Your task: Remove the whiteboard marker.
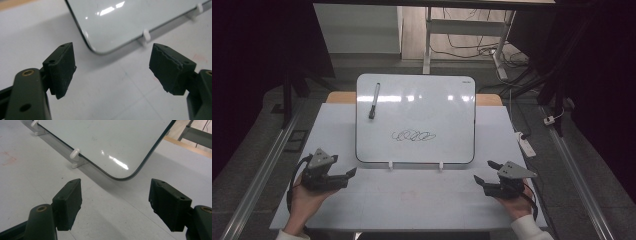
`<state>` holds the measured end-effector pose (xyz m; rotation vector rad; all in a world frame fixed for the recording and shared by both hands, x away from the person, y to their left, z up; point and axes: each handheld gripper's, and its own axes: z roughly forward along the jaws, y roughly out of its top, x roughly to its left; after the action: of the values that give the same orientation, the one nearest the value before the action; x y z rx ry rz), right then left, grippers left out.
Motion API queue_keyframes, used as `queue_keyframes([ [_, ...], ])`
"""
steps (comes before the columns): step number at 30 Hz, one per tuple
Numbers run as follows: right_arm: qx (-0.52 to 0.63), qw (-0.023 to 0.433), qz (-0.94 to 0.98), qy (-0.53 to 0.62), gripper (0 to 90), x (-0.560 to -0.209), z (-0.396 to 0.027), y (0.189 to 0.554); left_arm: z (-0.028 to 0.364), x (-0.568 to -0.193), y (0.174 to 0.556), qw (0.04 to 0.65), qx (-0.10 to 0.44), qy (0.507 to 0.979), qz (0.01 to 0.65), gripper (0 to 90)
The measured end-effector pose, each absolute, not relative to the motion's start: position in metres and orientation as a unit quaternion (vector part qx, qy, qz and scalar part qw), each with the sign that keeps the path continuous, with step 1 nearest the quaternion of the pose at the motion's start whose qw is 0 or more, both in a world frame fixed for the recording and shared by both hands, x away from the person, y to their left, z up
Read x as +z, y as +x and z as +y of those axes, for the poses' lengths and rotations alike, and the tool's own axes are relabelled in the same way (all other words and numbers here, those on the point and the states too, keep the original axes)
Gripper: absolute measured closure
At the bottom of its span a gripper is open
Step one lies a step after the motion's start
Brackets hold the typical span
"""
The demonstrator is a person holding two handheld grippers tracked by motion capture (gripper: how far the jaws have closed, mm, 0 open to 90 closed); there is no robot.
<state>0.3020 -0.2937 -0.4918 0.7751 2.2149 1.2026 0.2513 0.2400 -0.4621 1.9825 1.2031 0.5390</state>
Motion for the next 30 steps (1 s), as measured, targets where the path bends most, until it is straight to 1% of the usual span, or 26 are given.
queue_keyframes([
  [5, 0.442, 0.249, 0.814, 0.285, 26.6, -0.493, -0.294, 0.302, 0.229, -0.435, 0.277, 0.378, 0.219, 0.773, 0.460, 21.9],
  [6, 0.442, 0.248, 0.813, 0.287, 26.6, -0.493, -0.294, 0.302, 0.224, -0.425, 0.290, 0.379, 0.224, 0.772, 0.458, 22.2],
  [7, 0.441, 0.248, 0.813, 0.287, 26.7, -0.494, -0.295, 0.303, 0.224, -0.425, 0.290, 0.379, 0.224, 0.772, 0.458, 22.4],
  [9, 0.440, 0.247, 0.813, 0.289, 26.9, -0.494, -0.295, 0.303, 0.220, -0.417, 0.304, 0.383, 0.227, 0.769, 0.458, 22.6],
  [10, 0.439, 0.246, 0.814, 0.290, 26.9, -0.495, -0.294, 0.303, 0.216, -0.411, 0.320, 0.388, 0.229, 0.766, 0.459, 22.9],
  [11, 0.439, 0.245, 0.814, 0.291, 27.0, -0.495, -0.294, 0.303, 0.213, -0.407, 0.328, 0.386, 0.233, 0.765, 0.459, 23.2],
  [12, 0.437, 0.244, 0.815, 0.291, 27.0, -0.496, -0.294, 0.304, 0.213, -0.407, 0.328, 0.386, 0.233, 0.765, 0.459, 23.2],
  [13, 0.435, 0.244, 0.817, 0.290, 27.1, -0.497, -0.293, 0.304, 0.208, -0.402, 0.343, 0.379, 0.245, 0.765, 0.459, 23.8],
  [14, 0.433, 0.244, 0.818, 0.290, 27.2, -0.497, -0.293, 0.304, 0.205, -0.400, 0.351, 0.371, 0.251, 0.767, 0.460, 24.2],
  [16, 0.431, 0.242, 0.819, 0.292, 27.4, -0.499, -0.292, 0.304, 0.203, -0.397, 0.358, 0.366, 0.256, 0.766, 0.462, 24.7],
  [17, 0.430, 0.242, 0.819, 0.293, 27.4, -0.499, -0.292, 0.305, 0.200, -0.392, 0.371, 0.364, 0.263, 0.763, 0.465, 25.5],
  [20, 0.426, 0.240, 0.821, 0.293, 27.5, -0.500, -0.291, 0.305, 0.197, -0.387, 0.388, 0.364, 0.270, 0.757, 0.471, 27.2],
  [21, 0.425, 0.240, 0.822, 0.293, 27.6, -0.501, -0.291, 0.305, 0.197, -0.387, 0.388, 0.364, 0.270, 0.757, 0.471, 27.8],
  [22, 0.424, 0.239, 0.823, 0.294, 27.6, -0.501, -0.291, 0.305, 0.195, -0.384, 0.398, 0.364, 0.275, 0.754, 0.473, 28.5],
  [23, 0.423, 0.239, 0.823, 0.294, 27.8, -0.502, -0.291, 0.305, 0.195, -0.384, 0.398, 0.364, 0.275, 0.754, 0.473, 29.0],
  [24, 0.423, 0.240, 0.823, 0.294, 28.2, -0.502, -0.291, 0.305, 0.191, -0.384, 0.406, 0.357, 0.286, 0.753, 0.474, 30.2],
  [28, 0.422, 0.240, 0.823, 0.294, 28.5, -0.503, -0.291, 0.305, 0.186, -0.384, 0.421, 0.348, 0.303, 0.749, 0.474, 32.4],
  [30, 0.422, 0.239, 0.824, 0.294, 28.6, -0.503, -0.291, 0.305, 0.185, -0.383, 0.424, 0.348, 0.305, 0.748, 0.476, 33.9],
])
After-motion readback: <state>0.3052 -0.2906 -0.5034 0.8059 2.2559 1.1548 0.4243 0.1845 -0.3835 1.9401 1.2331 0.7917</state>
